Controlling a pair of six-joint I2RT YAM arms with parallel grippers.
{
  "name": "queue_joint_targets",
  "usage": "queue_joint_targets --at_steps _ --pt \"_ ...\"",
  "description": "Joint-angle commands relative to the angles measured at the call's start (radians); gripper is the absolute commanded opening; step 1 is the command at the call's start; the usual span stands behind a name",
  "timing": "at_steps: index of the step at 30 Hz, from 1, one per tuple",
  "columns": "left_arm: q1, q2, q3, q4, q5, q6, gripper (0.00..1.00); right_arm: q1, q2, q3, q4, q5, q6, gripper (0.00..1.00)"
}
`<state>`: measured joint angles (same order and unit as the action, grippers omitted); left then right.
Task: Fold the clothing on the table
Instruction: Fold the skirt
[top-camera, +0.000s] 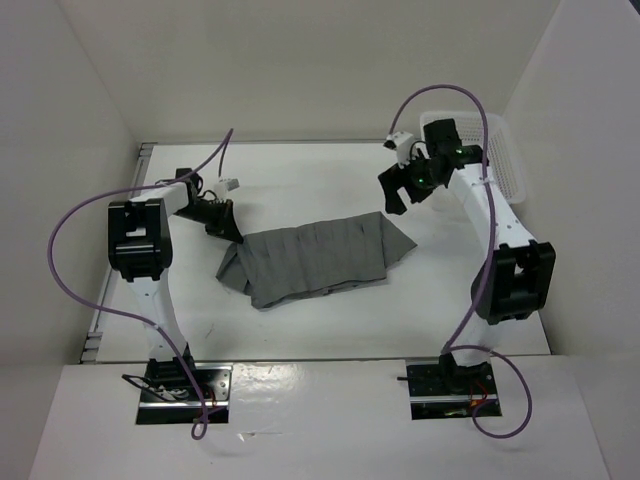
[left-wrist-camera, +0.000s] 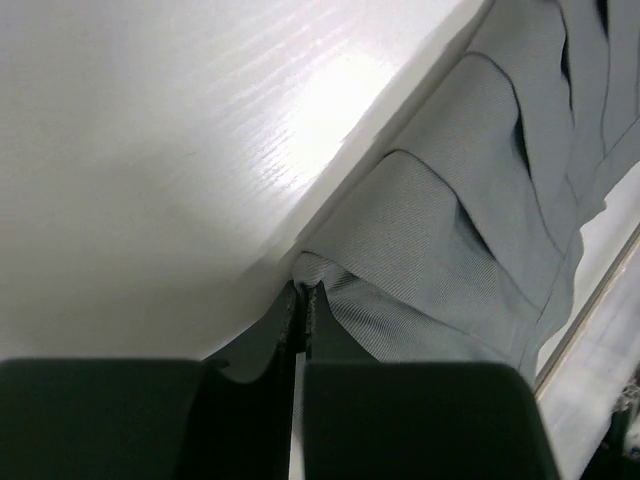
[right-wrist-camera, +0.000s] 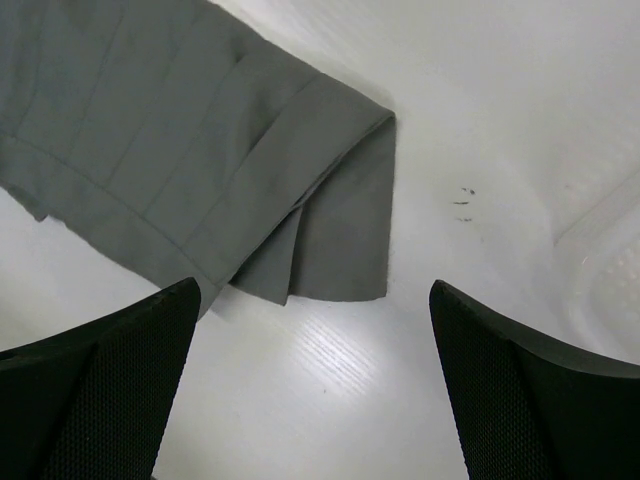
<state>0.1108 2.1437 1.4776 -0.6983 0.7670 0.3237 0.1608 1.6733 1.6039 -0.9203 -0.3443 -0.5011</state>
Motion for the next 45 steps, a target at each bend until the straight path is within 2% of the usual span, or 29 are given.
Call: queue_joint_targets --at_steps 1,9,15,28,41,45 --pt "0.032 -0.005 -0.033 0.092 -0.084 -0.126 0.00 -0.099 0.083 -0.001 0.066 -0.143 0.064 0.99" --pt "0.104 -0.059 -0.103 0.190 -0.150 -0.300 0.00 -0.110 0.285 0.080 0.021 -0.226 0.033 0.99" --pt "0.136 -0.104 -0.160 0.232 -0.173 -0.351 0.00 -0.089 0.333 0.113 0.012 -0.236 0.022 0.99" --pt "0.173 -0.123 -0.178 0.241 -0.173 -0.370 0.00 -0.078 0.459 0.122 0.035 -0.275 0.033 0.99" --pt "0.173 -0.142 -0.188 0.232 -0.164 -0.350 0.00 -0.078 0.569 0.244 0.054 -0.248 0.062 0.99" --pt "0.173 -0.142 -0.188 0.232 -0.164 -0.341 0.00 -0.078 0.614 0.257 0.020 -0.334 0.062 0.99"
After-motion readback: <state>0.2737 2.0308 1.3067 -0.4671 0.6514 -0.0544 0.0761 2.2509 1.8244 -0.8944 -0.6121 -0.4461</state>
